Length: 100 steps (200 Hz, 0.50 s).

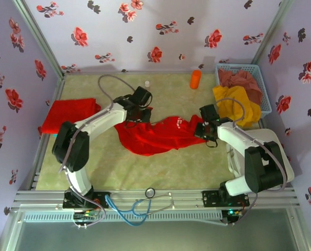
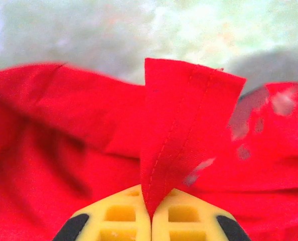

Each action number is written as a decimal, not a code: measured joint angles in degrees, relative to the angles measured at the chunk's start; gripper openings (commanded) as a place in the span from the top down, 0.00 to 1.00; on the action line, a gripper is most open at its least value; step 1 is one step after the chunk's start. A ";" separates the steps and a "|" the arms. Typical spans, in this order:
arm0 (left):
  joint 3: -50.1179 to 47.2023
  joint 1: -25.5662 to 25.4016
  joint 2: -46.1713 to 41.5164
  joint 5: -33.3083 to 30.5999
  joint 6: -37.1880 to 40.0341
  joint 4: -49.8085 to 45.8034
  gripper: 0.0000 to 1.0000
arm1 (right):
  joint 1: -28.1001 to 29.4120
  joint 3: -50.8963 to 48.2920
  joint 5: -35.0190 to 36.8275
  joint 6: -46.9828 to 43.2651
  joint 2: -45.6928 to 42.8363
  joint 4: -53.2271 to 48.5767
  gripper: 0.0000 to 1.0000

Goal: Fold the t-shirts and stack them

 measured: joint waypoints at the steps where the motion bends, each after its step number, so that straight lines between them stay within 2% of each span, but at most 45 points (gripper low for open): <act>1: -0.20 0.07 -0.20 -0.04 -0.09 -0.09 1.00 | -0.04 -0.17 0.04 -0.04 0.00 -0.20 1.00; 52: -11.26 1.57 -10.08 -1.36 -4.37 -2.78 1.00 | -0.20 -2.73 1.53 -1.44 0.00 -4.11 0.99; 74: -10.10 1.99 -12.28 -1.79 -4.50 -4.59 1.00 | -0.20 -2.73 1.51 -1.62 -0.74 -4.04 0.95; 100: -3.67 3.39 -14.16 -2.64 -4.02 -5.99 1.00 | -0.20 -1.88 1.57 -1.57 -2.21 -3.56 0.90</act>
